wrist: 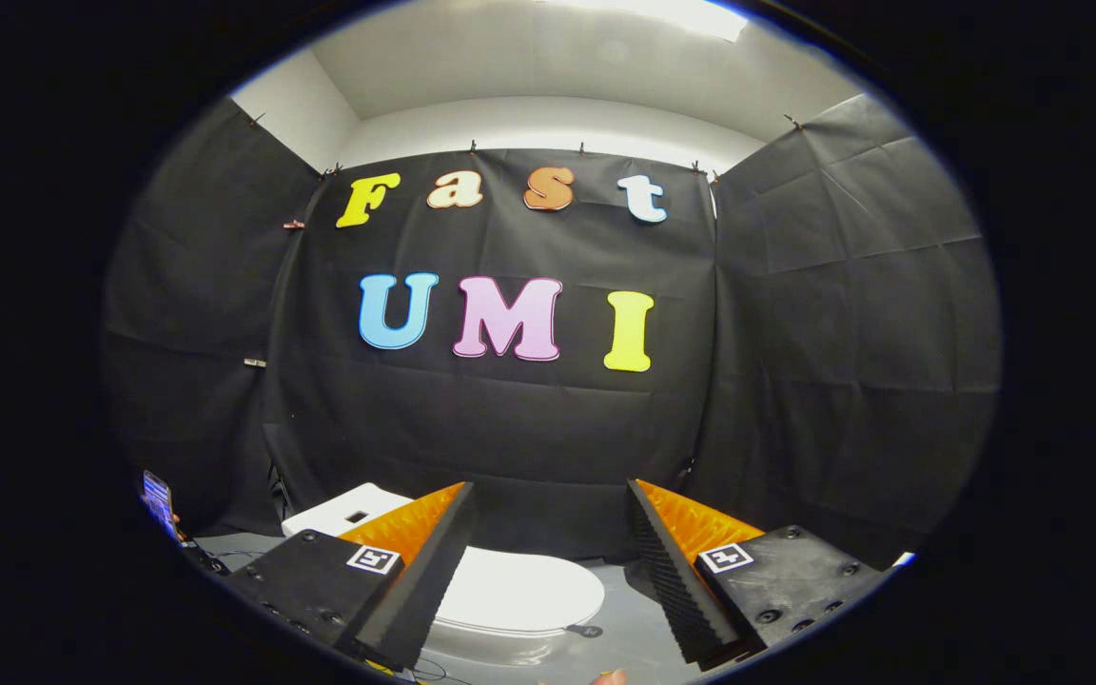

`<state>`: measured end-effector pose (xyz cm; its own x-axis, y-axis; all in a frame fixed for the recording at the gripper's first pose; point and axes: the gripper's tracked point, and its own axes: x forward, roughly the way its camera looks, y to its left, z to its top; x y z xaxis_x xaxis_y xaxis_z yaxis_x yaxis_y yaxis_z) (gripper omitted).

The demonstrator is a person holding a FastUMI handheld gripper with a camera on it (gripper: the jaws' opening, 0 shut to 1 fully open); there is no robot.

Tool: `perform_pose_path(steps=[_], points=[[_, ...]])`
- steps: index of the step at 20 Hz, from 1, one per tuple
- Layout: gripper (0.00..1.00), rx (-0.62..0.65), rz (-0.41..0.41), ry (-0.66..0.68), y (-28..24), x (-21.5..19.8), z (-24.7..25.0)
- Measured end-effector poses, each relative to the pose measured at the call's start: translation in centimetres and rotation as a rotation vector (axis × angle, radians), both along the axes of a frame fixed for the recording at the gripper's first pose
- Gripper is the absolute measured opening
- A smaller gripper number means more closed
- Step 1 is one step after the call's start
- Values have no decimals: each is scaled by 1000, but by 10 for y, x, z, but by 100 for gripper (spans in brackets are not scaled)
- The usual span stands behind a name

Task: Open the toilet lid.

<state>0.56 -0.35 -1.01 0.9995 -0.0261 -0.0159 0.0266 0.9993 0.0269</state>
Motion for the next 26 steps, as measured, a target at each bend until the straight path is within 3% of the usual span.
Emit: perform_pose_path(steps=[5, 12, 26], points=[[98, 4, -7, 0, -5, 9, -13], [98, 14, 12, 59, -10, 31, -73], [99, 252, 81, 227, -34, 89, -201]])
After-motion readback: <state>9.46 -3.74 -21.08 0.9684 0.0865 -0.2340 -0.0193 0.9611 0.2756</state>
